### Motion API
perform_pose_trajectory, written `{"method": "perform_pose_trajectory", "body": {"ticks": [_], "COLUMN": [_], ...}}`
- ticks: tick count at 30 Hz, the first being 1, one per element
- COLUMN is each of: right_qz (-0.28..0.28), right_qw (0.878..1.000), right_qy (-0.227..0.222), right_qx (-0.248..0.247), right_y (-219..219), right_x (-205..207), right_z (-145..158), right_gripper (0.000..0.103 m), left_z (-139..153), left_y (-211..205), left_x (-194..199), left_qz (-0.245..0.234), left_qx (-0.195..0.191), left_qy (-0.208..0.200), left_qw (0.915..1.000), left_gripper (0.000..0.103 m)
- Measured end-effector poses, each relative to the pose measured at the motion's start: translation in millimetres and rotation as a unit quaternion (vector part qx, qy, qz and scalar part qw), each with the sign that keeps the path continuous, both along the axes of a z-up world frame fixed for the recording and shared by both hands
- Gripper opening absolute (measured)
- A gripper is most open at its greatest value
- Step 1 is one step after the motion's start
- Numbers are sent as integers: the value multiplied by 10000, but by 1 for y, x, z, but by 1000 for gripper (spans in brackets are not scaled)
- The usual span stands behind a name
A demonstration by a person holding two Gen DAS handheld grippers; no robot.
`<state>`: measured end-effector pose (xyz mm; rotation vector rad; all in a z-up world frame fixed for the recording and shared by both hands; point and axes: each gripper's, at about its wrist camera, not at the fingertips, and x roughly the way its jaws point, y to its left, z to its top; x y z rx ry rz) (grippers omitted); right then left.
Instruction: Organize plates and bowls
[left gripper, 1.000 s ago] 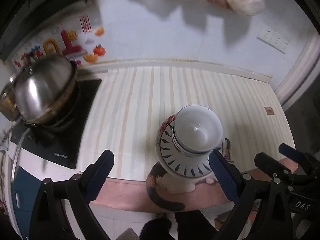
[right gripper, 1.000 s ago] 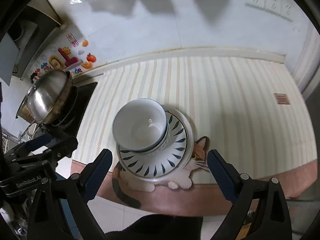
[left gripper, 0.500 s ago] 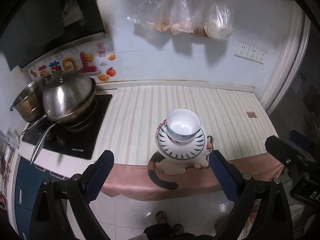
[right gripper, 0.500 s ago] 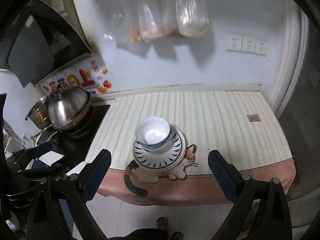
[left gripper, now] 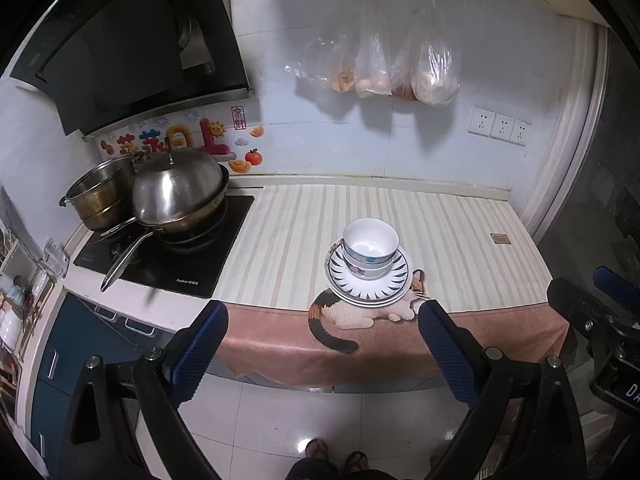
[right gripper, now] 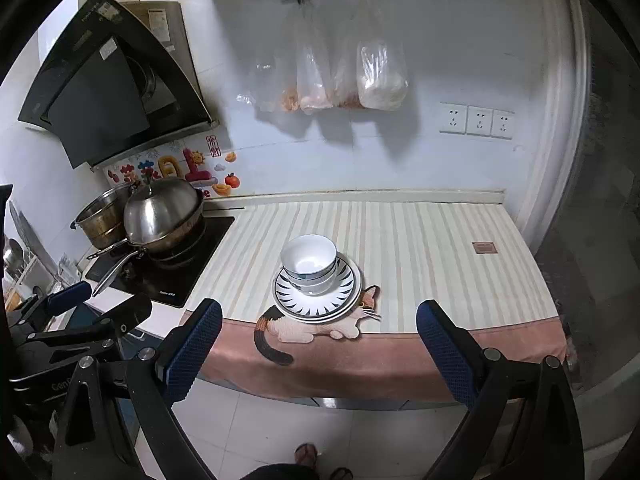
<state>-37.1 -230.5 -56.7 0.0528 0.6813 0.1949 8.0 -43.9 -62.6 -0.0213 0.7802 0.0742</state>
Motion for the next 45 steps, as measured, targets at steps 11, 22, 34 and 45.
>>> {"method": "perform_pose_trajectory", "body": {"ticks": [11, 22, 34, 45], "right_qz": [-177, -327, -353, -456], "right_qw": [9996, 9990, 9990, 9986], "right_qy": [-164, -272, -224, -205], "right_qx": [-130, -139, -158, -191], "right_y": [2, 15, 24, 25], "right_x": [-29, -34, -28, -23], "right_z": [7, 11, 7, 3], "right_gripper": [100, 101, 101, 101], "left_z": [6, 14, 14, 12], "left_y": [14, 28, 34, 39], "left_x": [-16, -23, -22, -17], "left_qz": [52, -23, -71, -76], "left_qx": [60, 112, 119, 51], "left_qy": [-157, -327, -379, -356], "left_qw": [9998, 9994, 9992, 9993], "left_gripper": [97, 97, 97, 97]}}
